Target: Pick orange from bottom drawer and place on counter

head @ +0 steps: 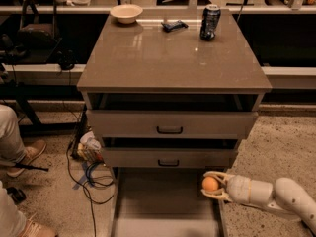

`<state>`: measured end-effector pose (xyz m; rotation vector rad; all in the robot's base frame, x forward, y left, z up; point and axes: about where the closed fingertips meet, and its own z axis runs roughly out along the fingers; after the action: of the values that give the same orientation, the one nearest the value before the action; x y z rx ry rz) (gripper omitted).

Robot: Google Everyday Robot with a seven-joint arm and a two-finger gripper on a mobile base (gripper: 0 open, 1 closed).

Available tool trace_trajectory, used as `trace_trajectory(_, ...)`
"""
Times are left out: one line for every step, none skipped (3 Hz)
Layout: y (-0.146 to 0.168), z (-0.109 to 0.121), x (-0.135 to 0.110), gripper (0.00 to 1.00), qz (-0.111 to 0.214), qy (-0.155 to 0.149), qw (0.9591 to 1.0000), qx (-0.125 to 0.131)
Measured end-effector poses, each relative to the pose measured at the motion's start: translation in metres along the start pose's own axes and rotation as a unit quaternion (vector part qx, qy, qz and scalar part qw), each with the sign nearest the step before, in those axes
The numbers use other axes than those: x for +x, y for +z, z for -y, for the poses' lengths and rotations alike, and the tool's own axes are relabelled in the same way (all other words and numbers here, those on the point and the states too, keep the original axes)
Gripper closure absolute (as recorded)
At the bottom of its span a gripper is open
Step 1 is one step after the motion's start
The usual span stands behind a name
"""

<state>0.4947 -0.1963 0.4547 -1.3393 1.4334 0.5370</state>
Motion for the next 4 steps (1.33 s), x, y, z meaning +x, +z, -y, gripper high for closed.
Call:
trace_trajectory(-0.029, 0.03, -0.057, 1.0, 0.031, 0.001, 0.9992, 0.024)
trace_trajectory(-0.058, 0.05, -0.112, 1.0, 0.042, -0.041, 0.9968, 0.054)
trace_trajectory(-0.061, 0.052, -0.116, 1.0, 0.043, -0.045, 0.9965, 0.057)
trace_trajectory(-0.06, 0.058, -0.133, 1.0, 0.067, -0.046, 0.9955, 0.049)
